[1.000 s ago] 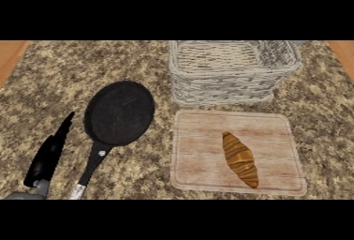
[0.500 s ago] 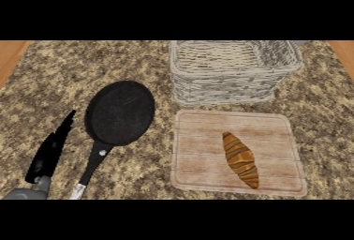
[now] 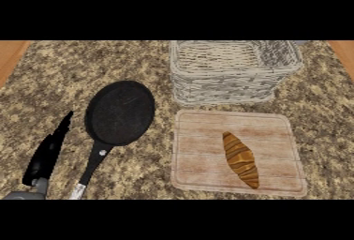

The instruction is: Pick the croissant from the cutting board and place it in the basket

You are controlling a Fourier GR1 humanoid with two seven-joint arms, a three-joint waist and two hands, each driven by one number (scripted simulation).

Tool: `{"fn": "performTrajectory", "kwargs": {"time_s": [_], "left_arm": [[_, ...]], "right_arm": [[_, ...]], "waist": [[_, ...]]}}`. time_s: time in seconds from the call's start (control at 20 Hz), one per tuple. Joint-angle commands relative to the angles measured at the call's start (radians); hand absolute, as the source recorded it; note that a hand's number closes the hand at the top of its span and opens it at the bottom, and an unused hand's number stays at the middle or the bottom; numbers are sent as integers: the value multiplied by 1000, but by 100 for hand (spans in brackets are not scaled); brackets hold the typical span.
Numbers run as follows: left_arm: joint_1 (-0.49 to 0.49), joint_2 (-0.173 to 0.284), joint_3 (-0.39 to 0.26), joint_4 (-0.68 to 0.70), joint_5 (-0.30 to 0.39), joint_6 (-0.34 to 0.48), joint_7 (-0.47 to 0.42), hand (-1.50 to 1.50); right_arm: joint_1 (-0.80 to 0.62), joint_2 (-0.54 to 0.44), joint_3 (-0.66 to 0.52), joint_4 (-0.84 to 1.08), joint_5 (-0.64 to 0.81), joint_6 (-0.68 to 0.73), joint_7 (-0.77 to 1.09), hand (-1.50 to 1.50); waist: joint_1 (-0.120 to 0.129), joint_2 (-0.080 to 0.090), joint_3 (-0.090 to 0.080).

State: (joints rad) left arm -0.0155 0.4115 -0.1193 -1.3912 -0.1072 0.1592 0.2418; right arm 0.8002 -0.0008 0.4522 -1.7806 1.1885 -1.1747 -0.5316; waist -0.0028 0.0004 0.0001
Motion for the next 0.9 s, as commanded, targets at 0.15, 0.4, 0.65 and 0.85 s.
{"fn": "performTrajectory", "kwargs": {"time_s": [0.15,0.4,0.65,0.85], "left_arm": [[23,-14,12,-69,-41,-4,41,0],[15,-46,26,-1,-57,-7,-5,0],[32,-40,26,-50,-59,-25,23,0],[-23,-58,54,49,-50,-31,-15,0]], "right_arm": [[-132,1,7,51,164,56,242,-150],[-150,0,-19,15,202,117,309,-150],[-248,-1,-56,142,186,91,336,-150],[-323,-2,-72,167,198,124,388,-150]], "waist": [[3,1,0],[0,1,-1],[5,-1,0],[0,1,0]]}}
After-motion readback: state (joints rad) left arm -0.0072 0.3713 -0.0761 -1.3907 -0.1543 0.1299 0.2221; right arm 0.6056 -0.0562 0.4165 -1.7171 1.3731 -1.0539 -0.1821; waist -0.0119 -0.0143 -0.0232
